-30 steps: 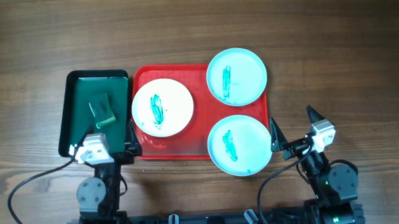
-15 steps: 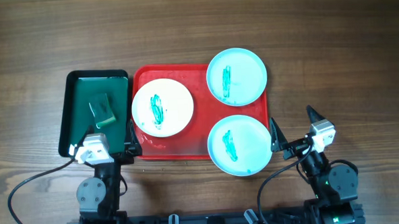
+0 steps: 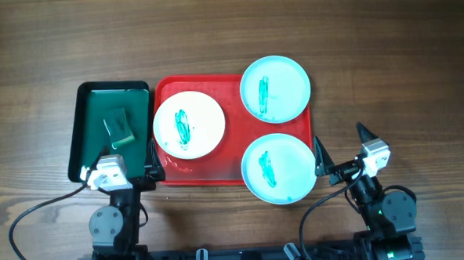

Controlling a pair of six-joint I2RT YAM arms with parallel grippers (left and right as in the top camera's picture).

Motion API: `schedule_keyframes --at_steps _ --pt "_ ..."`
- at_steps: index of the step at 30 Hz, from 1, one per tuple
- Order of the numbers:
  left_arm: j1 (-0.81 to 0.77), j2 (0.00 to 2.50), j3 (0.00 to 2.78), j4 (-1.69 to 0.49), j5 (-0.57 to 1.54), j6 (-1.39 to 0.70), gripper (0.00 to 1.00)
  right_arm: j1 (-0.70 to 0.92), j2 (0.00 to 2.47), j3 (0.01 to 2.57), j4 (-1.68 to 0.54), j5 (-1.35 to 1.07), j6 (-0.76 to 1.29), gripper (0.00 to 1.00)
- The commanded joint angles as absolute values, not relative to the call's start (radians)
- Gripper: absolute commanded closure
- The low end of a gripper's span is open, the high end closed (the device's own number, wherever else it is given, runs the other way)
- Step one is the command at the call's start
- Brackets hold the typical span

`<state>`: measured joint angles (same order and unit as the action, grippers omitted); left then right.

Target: Clean dirty plates on tray and stack at the side

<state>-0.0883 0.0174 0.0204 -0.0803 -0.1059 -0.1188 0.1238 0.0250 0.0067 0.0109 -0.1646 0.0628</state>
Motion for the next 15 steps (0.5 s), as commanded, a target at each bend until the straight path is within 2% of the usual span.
schedule_keyframes --at_steps 1,15 --pt "-0.080 0.009 0.011 -0.074 -0.095 -0.136 0.00 0.123 0.030 0.005 0.013 -0.185 0.141 0.00" --pt "-0.081 0.010 0.030 -0.072 -0.042 -0.139 0.00 0.123 0.030 0.008 0.013 -0.212 0.135 0.00"
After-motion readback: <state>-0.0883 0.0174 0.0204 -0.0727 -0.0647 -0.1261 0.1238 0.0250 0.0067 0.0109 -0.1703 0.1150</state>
